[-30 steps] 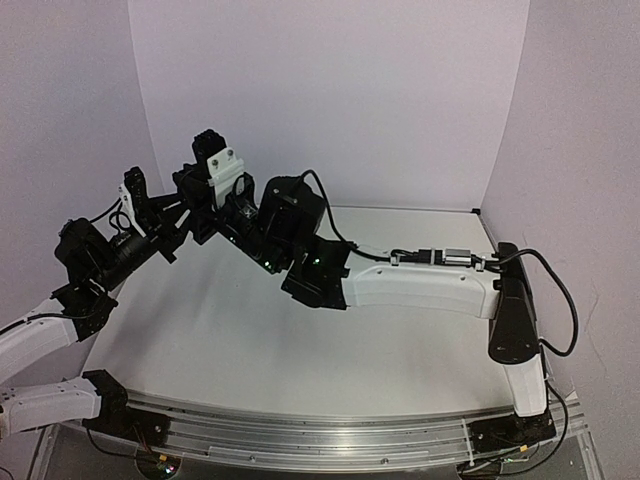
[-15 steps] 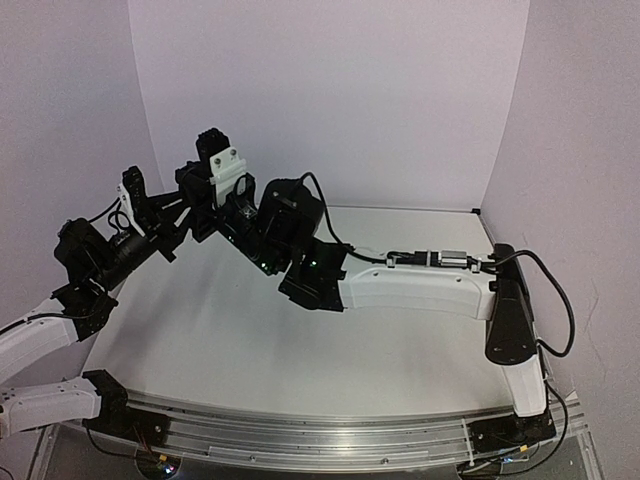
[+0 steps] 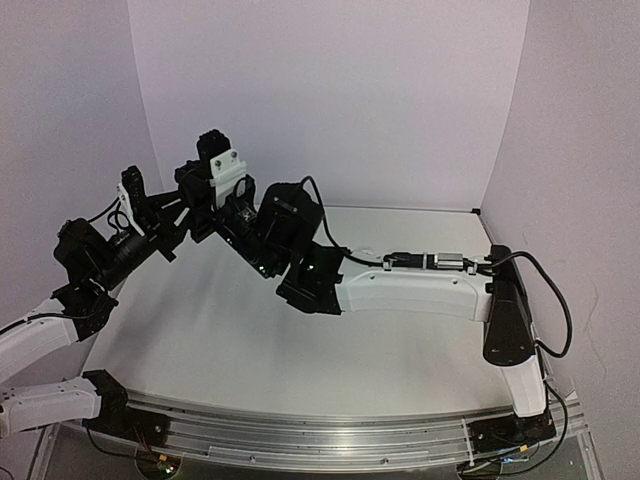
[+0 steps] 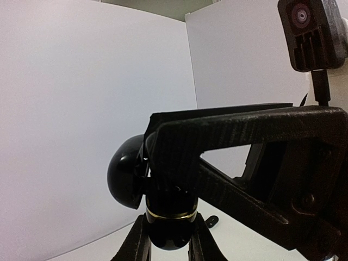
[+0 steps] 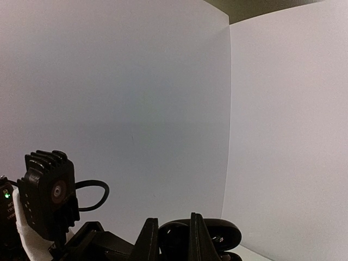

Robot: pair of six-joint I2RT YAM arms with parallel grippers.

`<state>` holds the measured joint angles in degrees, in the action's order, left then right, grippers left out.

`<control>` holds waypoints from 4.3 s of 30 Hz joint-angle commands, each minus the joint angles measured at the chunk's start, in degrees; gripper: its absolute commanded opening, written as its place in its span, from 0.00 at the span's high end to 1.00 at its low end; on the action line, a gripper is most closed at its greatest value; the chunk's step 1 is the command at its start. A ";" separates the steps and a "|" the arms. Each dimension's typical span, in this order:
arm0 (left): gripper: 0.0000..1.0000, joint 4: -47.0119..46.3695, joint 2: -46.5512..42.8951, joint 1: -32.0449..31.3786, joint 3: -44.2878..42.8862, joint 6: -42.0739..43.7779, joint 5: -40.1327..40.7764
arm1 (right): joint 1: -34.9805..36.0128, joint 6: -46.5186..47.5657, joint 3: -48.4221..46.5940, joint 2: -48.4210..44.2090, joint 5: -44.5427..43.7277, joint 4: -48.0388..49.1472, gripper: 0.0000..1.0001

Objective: Insert the wireless bluetooth earbuds into the charging case
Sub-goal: Insert the left earbud into the left side groove of the charging case, then close the charging case with the earbuds inside.

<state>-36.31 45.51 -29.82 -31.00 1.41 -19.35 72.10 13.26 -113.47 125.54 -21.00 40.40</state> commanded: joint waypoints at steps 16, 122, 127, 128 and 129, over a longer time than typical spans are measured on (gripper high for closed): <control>1.00 -4.85 -0.61 0.29 -2.48 0.32 1.02 | -0.02 -4.12 3.99 -1.30 -2.56 0.61 0.88; 1.00 1.02 -0.70 0.29 -3.09 -0.88 -5.11 | 0.17 2.37 -2.13 -3.03 -2.66 -6.22 0.55; 1.00 1.11 -0.60 0.29 -3.18 -0.89 -5.60 | 0.15 3.18 -2.19 -3.38 -3.12 -6.38 0.54; 1.00 1.20 -0.60 0.29 -3.18 -0.88 -5.61 | 0.16 3.40 -2.13 -3.50 -3.26 -6.45 0.54; 1.00 1.21 -0.61 0.29 -3.19 -0.88 -5.61 | 0.15 3.64 -2.06 -3.60 -3.47 -6.47 0.54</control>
<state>-32.40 46.02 -29.21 -31.05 0.97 -21.68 72.55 15.59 -113.71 125.34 -22.66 34.60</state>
